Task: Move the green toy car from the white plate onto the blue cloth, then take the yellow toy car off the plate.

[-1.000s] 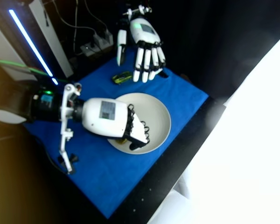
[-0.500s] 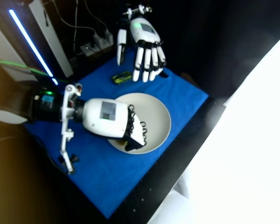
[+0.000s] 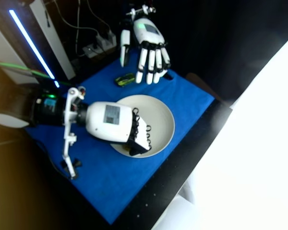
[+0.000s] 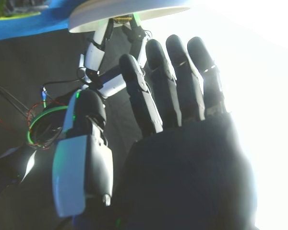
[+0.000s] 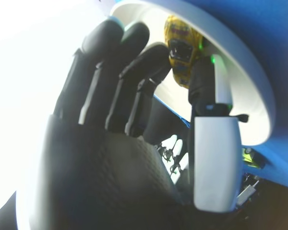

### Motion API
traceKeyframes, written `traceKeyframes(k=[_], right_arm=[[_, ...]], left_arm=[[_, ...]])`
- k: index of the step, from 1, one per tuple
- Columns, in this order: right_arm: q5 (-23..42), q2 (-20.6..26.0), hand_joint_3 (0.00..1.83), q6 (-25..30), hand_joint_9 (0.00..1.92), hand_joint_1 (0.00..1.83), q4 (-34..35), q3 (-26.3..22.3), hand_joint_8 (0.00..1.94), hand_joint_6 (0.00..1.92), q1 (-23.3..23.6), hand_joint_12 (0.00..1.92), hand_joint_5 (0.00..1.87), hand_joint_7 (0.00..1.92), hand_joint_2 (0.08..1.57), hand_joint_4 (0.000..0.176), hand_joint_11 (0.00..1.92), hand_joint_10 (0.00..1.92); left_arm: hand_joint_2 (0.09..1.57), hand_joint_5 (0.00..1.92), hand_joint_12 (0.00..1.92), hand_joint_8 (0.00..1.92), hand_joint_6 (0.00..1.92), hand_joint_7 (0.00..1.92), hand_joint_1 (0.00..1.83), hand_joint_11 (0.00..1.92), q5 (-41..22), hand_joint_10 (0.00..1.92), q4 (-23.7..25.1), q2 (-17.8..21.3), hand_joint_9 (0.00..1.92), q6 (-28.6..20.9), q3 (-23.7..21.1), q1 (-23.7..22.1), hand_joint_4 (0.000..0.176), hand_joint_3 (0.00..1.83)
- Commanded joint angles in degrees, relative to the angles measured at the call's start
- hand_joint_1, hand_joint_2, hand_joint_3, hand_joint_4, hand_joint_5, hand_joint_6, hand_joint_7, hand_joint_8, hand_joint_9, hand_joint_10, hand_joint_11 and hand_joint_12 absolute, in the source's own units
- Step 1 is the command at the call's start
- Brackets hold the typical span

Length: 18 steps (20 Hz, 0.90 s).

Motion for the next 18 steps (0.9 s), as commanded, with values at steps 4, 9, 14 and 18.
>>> traceKeyframes(k=[4,9,14,18], right_arm=[[11.9,4.9,0.00,-0.3,0.85,1.21,-0.2,-4.8,1.26,1.12,0.6,1.66,0.83,0.91,1.17,0.000,0.72,1.22],[18.0,12.1,0.00,-0.2,1.02,1.23,-3.6,-12.7,1.39,1.08,0.5,1.81,0.80,0.97,1.18,0.000,1.00,1.58],[22.9,19.1,0.00,-0.2,1.12,1.28,-7.9,-21.4,1.05,0.96,-2.4,1.62,0.90,1.10,1.11,0.000,1.01,1.26],[24.0,22.7,0.00,-0.2,1.27,1.28,-9.9,-26.3,0.99,0.91,-6.1,1.46,0.92,1.13,1.10,0.000,1.16,1.07]], left_arm=[[1.33,0.57,1.63,0.02,1.53,0.71,0.75,0.00,-6.9,0.77,0.4,-0.2,0.34,-0.2,0.0,-0.3,0.174,0.00],[1.23,0.70,1.49,0.01,0.31,0.70,0.46,0.00,-7.2,0.68,0.1,-0.1,0.34,-0.3,0.0,0.2,0.116,0.00],[1.33,0.57,1.52,0.00,1.56,0.71,0.76,0.00,-8.2,0.71,-0.7,0.3,0.34,-0.3,-0.5,1.4,0.175,0.00],[1.35,0.55,1.48,0.00,1.60,0.66,0.75,0.00,-8.8,0.63,-1.1,0.6,0.33,-0.3,-0.9,1.9,0.176,0.00]])
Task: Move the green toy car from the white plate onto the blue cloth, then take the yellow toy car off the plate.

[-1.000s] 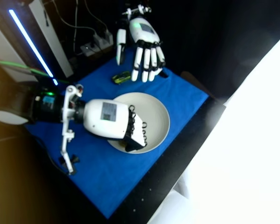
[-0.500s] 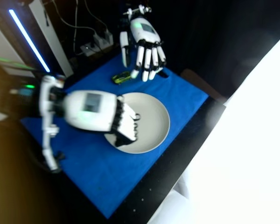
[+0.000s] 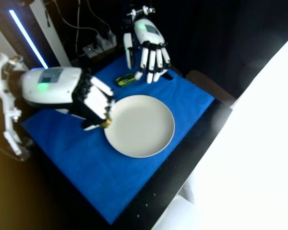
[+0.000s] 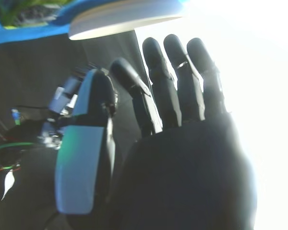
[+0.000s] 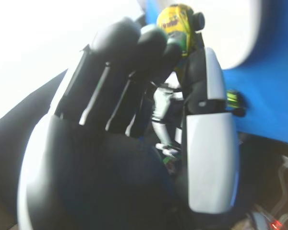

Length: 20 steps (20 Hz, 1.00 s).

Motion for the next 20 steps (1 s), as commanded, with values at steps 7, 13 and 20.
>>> traceKeyframes(k=[7,13,20], right_arm=[[7.4,1.3,0.00,3.4,1.05,1.40,-0.7,-4.0,0.86,0.76,-8.6,1.45,1.00,1.06,1.07,0.000,1.02,1.17],[7.4,0.7,0.00,3.4,0.48,1.10,1.2,-3.8,0.92,0.70,-10.4,1.65,0.65,0.61,0.92,0.000,0.29,1.21],[19.4,7.9,0.00,3.4,0.40,0.93,3.5,-7.0,1.22,1.02,-10.4,1.83,0.45,0.44,0.93,0.000,0.29,1.46]], left_arm=[[1.24,0.78,1.60,0.01,0.08,0.68,0.49,0.00,-7.2,0.78,0.2,0.5,0.33,-0.2,-0.4,0.4,0.091,0.00],[1.35,0.55,1.59,0.01,1.61,0.69,0.75,0.00,-7.5,0.84,-0.1,0.6,0.30,-0.2,-0.6,0.6,0.176,0.00],[1.33,0.57,1.74,0.04,1.58,0.73,0.77,0.03,-11.7,1.03,-1.1,2.1,0.31,-0.2,-1.6,2.1,0.176,0.00]])
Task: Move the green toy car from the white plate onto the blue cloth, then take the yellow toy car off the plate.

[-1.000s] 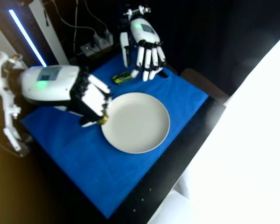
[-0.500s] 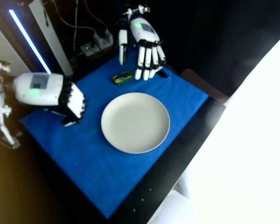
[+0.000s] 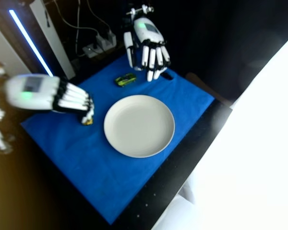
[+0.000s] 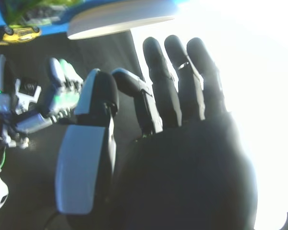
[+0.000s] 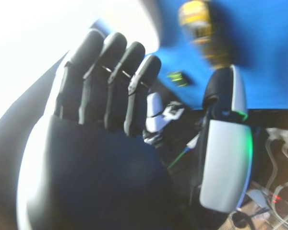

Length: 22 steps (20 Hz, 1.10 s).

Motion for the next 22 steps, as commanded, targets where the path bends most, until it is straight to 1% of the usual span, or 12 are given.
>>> traceKeyframes(k=[1,2,5,6,7,8,10,12,15,16,19,22], right_arm=[[10.9,0.7,0.00,-0.3,0.39,1.02,0.5,-0.4,1.34,1.09,0.4,1.85,0.42,0.40,0.92,0.000,0.28,1.52],[14.1,2.0,0.01,-0.3,0.49,1.05,1.3,-0.8,1.15,1.06,0.2,1.66,0.46,0.53,0.95,0.000,0.32,1.30],[24.8,4.5,0.02,-0.9,0.60,1.01,4.6,-1.4,1.11,1.05,-1.2,1.61,0.59,0.69,0.98,0.000,0.44,1.29],[30.3,5.2,0.02,-2.2,0.64,1.03,6.7,-1.8,1.23,1.22,-2.3,1.71,0.53,0.66,0.98,0.000,0.51,1.36],[34.4,5.7,0.04,-3.3,0.61,1.07,8.1,-2.2,1.32,1.35,-3.3,1.81,0.46,0.60,1.00,0.000,0.50,1.44],[38.7,6.2,0.74,-3.8,0.61,1.18,9.5,-2.5,1.53,1.51,-4.3,1.87,0.36,0.57,0.73,0.000,0.55,1.59],[45.2,6.6,0.92,-3.8,0.57,1.20,11.3,-2.6,1.58,1.57,-5.4,1.88,0.27,0.51,0.73,0.000,0.52,1.62],[52.9,6.5,0.24,-5.3,0.46,1.03,12.5,-2.6,1.66,1.82,-5.6,1.87,0.47,0.57,1.28,0.000,0.36,1.60],[56.9,5.8,0.08,-6.2,0.19,0.60,13.0,-2.5,1.84,1.90,-5.5,1.92,0.36,0.10,1.46,0.119,0.12,1.92],[56.9,5.1,0.03,-6.2,0.04,0.45,12.8,-1.9,1.52,1.55,-5.0,1.92,0.07,0.02,1.42,0.000,0.02,1.72],[56.9,4.3,0.00,-6.2,0.00,0.34,12.4,-0.6,0.54,0.61,-3.9,1.91,0.00,0.00,1.33,0.156,0.00,0.83],[56.9,6.3,0.00,-6.2,0.00,0.05,10.4,-1.7,0.37,0.41,-2.4,1.55,0.00,0.00,1.54,0.163,0.00,0.81]], left_arm=[[1.34,0.57,1.79,0.07,1.58,0.75,0.77,0.07,-9.2,1.18,1.1,0.8,0.30,-0.2,-0.2,-0.2,0.176,0.00],[1.28,0.54,1.59,0.04,0.79,0.71,0.55,0.12,-10.7,0.80,1.1,1.5,0.39,-0.5,-0.3,-0.1,0.109,0.00],[1.25,0.70,1.52,0.04,0.15,0.80,0.61,0.23,-16.1,0.67,1.1,3.7,0.55,-1.3,-0.3,-0.1,0.037,0.00],[1.29,0.65,1.48,0.02,1.21,0.81,0.78,0.27,-19.1,0.60,1.2,4.8,0.58,-1.8,-0.2,-0.2,0.148,0.00],[1.33,0.58,1.42,0.01,1.52,0.80,0.77,0.27,-21.8,0.57,1.4,5.8,0.57,-2.4,-0.2,-0.3,0.170,0.01],[1.29,0.55,1.16,0.01,0.70,0.81,0.71,0.33,-25.0,0.32,1.7,6.7,0.68,-3.2,-0.1,-0.6,0.000,0.00],[1.27,0.62,1.19,0.00,0.28,0.81,0.66,0.36,-30.0,0.27,2.2,7.8,0.72,-3.7,0.0,-1.1,0.000,0.00],[1.33,0.39,1.12,0.00,0.19,0.61,0.57,0.42,-36.4,0.10,3.4,8.5,0.68,-3.7,0.3,-1.7,0.000,0.00],[1.23,0.52,1.00,0.00,0.01,0.49,0.57,0.18,-36.9,0.01,7.7,7.8,0.60,-3.6,1.6,-6.8,0.000,0.00],[1.17,0.36,0.91,0.00,0.00,0.41,0.55,0.06,-37.0,0.00,9.5,7.1,0.44,-3.5,2.3,-8.6,0.029,0.00],[1.25,0.49,0.98,0.06,0.08,0.65,0.53,0.12,-37.0,0.02,11.1,6.5,0.61,-3.4,3.0,-10.7,0.000,0.00],[1.26,0.59,1.00,0.02,0.04,0.75,0.55,0.14,-37.0,0.00,13.0,6.6,0.66,-0.6,2.2,-12.9,0.000,0.00]])
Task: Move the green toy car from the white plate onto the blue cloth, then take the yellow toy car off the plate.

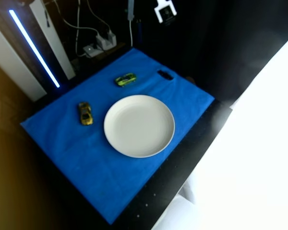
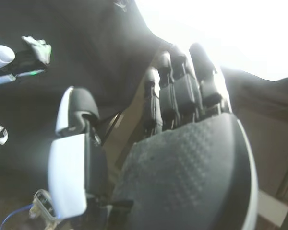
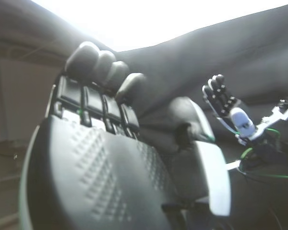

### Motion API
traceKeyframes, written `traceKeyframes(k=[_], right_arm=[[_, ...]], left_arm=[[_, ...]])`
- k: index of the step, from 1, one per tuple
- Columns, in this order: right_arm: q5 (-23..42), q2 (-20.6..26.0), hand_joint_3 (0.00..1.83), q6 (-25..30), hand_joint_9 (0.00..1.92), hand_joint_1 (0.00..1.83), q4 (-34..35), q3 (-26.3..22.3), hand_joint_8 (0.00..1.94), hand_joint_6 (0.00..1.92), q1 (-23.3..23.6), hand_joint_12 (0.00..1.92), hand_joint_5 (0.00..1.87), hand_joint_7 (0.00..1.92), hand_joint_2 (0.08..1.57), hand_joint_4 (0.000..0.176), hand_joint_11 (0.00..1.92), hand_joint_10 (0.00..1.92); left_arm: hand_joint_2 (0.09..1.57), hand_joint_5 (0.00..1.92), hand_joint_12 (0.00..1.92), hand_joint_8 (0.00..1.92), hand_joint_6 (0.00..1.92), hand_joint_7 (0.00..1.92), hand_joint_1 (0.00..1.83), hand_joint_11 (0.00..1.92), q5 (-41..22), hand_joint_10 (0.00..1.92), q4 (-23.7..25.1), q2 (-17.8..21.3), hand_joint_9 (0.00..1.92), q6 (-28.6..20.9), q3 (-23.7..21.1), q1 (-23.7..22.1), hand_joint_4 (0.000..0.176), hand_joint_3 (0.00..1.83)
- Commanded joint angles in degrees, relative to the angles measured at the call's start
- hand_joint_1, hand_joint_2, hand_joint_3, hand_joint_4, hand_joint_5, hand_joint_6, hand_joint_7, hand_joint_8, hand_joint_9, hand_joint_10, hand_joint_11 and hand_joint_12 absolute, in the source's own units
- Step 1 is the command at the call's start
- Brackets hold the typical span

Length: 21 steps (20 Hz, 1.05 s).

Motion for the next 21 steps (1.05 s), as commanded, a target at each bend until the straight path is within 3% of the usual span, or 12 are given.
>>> traceKeyframes(k=[1,2,3,10,11,14,15,16,17,18,20,21], right_arm=[[6.6,0.4,0.05,-0.3,0.00,0.12,-2.0,-0.3,0.78,1.01,0.7,0.89,0.00,0.01,1.45,0.175,0.00,1.05],[6.6,0.6,0.08,-0.3,0.00,0.03,-2.4,-0.4,0.98,1.20,0.7,0.22,0.00,0.00,1.45,0.176,0.00,1.01],[6.6,1.0,0.09,-0.3,0.00,0.01,-2.7,-0.8,1.04,1.24,0.7,0.04,0.00,0.00,1.45,0.176,0.00,0.99],[6.6,3.6,0.10,0.7,0.00,0.00,-2.1,-6.1,1.05,1.25,-1.6,0.00,0.00,0.00,1.45,0.176,0.00,0.99],[6.6,3.6,0.00,0.9,0.47,0.85,-1.3,-6.8,1.57,1.63,-1.9,1.47,0.29,0.51,1.46,0.000,0.73,1.64],[6.6,3.2,0.00,0.9,0.56,0.98,0.3,-7.4,1.71,1.74,-2.2,1.92,0.41,0.55,1.44,0.000,0.75,1.75],[6.6,3.4,0.01,0.9,0.34,0.62,0.4,-7.4,1.54,1.88,-2.2,1.92,0.35,0.31,1.49,0.123,0.50,1.81],[6.6,3.8,0.01,0.9,0.33,0.88,0.5,-7.4,1.86,1.79,-2.4,1.92,0.35,0.44,1.48,0.003,0.41,1.90],[6.6,4.0,0.00,0.9,0.37,0.93,0.7,-7.4,1.83,1.82,-2.5,1.90,0.34,0.50,1.47,0.000,0.35,1.70],[6.6,4.5,0.00,0.8,0.24,0.56,0.9,-7.4,1.43,1.90,-2.9,1.88,0.31,0.26,1.51,0.140,0.19,1.56],[6.6,5.8,0.00,0.0,0.17,0.51,1.1,-7.9,1.27,1.57,-3.9,1.70,0.14,0.22,1.29,0.175,0.04,1.40],[6.6,6.8,0.00,-0.9,0.05,0.36,1.3,-8.3,0.88,1.18,-4.5,1.47,0.03,0.10,1.28,0.137,0.01,1.09]], left_arm=[[1.26,0.60,1.00,0.01,0.04,0.76,0.56,0.14,-6.2,0.00,0.9,0.7,0.67,-0.2,-0.5,-0.5,0.000,0.00],[1.26,0.60,1.00,0.01,0.03,0.76,0.56,0.14,-6.2,0.00,1.2,1.0,0.67,-0.1,-1.0,-0.5,0.000,0.00],[1.26,0.60,1.00,0.01,0.03,0.76,0.56,0.14,-6.2,0.00,1.8,1.1,0.67,0.3,-1.4,-0.9,0.000,0.00],[1.26,0.60,1.00,0.01,0.02,0.76,0.56,0.14,-6.2,0.00,-1.0,0.4,0.67,-6.9,-3.0,-0.2,0.000,0.00],[1.26,0.60,1.00,0.01,0.02,0.76,0.56,0.14,-6.2,0.00,-1.8,-0.1,0.67,-9.0,-3.0,0.2,0.000,0.00],[1.26,0.60,1.00,0.01,0.02,0.76,0.56,0.14,-6.2,0.00,-3.6,-1.2,0.67,-12.5,-3.0,1.1,0.000,0.00],[1.26,0.60,1.00,0.01,0.02,0.76,0.56,0.14,-6.2,0.00,-3.6,-1.1,0.67,-12.6,-3.0,1.1,0.000,0.00],[1.26,0.60,1.00,0.01,0.02,0.76,0.56,0.14,-6.2,0.00,-3.6,-0.8,0.67,-12.6,-3.0,1.2,0.000,0.00],[1.26,0.60,1.00,0.01,0.02,0.76,0.56,0.14,-6.2,0.00,-3.6,-0.7,0.67,-12.6,-3.0,1.2,0.000,0.00],[1.26,0.60,1.00,0.01,0.02,0.76,0.56,0.14,-6.2,0.00,-3.6,-0.7,0.67,-12.6,-3.0,1.3,0.000,0.00],[1.26,0.60,1.00,0.01,0.02,0.77,0.56,0.14,-6.2,0.00,-3.5,-0.6,0.67,-12.6,-2.8,1.4,0.000,0.00],[1.26,0.60,1.00,0.01,0.02,0.77,0.56,0.14,-6.2,0.00,-3.3,-0.5,0.67,-12.6,-2.7,1.4,0.000,0.00]])
